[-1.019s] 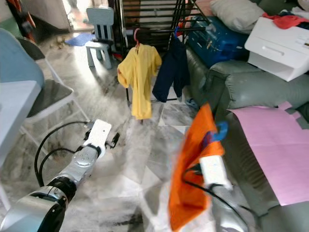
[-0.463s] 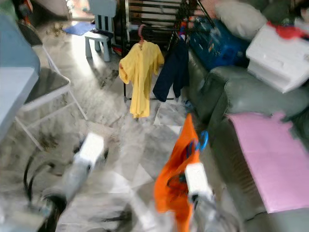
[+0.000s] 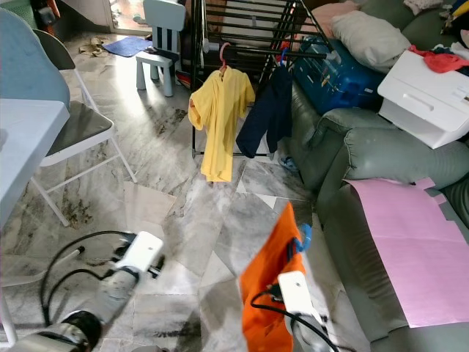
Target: Hang hanger
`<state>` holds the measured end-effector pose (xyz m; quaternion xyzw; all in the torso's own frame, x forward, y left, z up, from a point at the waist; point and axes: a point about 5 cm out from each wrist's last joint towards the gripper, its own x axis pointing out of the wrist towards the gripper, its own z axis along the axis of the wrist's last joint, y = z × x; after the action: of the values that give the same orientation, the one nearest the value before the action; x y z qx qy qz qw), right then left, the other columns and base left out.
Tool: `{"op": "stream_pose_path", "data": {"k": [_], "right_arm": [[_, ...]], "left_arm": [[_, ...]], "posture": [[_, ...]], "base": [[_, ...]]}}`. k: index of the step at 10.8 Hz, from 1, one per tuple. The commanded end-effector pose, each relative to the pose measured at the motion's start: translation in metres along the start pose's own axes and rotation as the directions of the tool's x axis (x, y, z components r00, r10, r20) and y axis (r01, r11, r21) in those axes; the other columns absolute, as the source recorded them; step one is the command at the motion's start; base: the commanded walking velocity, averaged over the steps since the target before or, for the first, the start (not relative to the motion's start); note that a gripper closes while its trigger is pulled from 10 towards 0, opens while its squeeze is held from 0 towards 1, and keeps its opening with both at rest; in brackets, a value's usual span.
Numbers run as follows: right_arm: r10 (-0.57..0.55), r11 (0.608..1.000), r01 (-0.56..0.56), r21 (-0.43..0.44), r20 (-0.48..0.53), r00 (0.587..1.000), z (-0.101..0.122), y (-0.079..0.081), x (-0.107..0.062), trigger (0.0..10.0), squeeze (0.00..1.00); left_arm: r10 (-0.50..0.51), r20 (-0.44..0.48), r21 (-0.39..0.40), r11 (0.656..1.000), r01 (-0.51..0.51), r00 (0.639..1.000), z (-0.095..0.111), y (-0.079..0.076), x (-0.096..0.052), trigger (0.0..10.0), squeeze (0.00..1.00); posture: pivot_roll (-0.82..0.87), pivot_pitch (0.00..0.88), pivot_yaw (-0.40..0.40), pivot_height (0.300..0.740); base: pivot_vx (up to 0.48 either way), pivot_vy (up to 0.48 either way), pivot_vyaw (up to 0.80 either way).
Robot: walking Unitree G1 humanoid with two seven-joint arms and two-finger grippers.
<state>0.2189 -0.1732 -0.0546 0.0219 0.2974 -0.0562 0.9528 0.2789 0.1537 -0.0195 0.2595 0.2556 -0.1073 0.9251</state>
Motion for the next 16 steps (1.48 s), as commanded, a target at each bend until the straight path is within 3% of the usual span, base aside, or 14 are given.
{"op": "stream_pose_path", "data": {"k": [1,3,6,8,14,16], "right_arm": [[-0.011,1.0,0.011,0.02,0.008,1.0,0.002,-0.003,0.001,10.0,0.0],[-0.021,0.998,0.024,0.056,-0.054,0.998,-0.007,-0.007,0.0,10.0,0.0],[-0.041,0.999,0.042,0.022,-0.057,0.998,-0.005,-0.016,0.001,10.0,0.0],[-0.072,0.997,0.074,0.033,-0.065,0.995,0.001,-0.024,0.004,10.0,0.0],[-0.079,0.996,0.082,0.037,-0.068,0.994,0.001,-0.026,0.005,10.0,0.0],[-0.08,0.996,0.083,0.042,-0.07,0.994,0.001,-0.027,0.005,10.0,0.0]], "left_arm": [[-0.013,-0.011,0.019,1.0,0.014,1.0,0.002,-0.001,0.001,10.0,0.0],[0.004,-0.04,-0.009,1.0,-0.004,0.999,0.007,0.002,0.005,10.0,0.0],[-0.001,-0.057,0.041,0.999,0.004,0.998,0.006,-0.002,0.004,10.0,0.0],[0.02,-0.07,0.027,0.999,-0.018,0.997,0.006,0.0,0.005,10.0,0.0],[-0.018,-0.083,0.04,0.999,0.022,0.996,0.005,-0.003,0.005,10.0,0.0],[-0.027,-0.081,0.051,0.998,0.031,0.996,0.006,-0.004,0.005,10.0,0.0]], "posture": [[0.15,0.0,-0.105,0.74],[0.11,0.0,-0.101,0.74],[0.1,0.0,-0.093,0.74],[0.1,0.0,-0.092,0.74],[0.09,0.0,-0.077,0.74],[0.08,0.0,-0.074,0.74]], "base": [[0.0,0.0,0.0],[0.0,0.0,0.0],[0.0,0.0,0.0],[0.0,0.0,0.8],[0.0,0.0,0.64],[0.0,-0.27,0.0]]}}
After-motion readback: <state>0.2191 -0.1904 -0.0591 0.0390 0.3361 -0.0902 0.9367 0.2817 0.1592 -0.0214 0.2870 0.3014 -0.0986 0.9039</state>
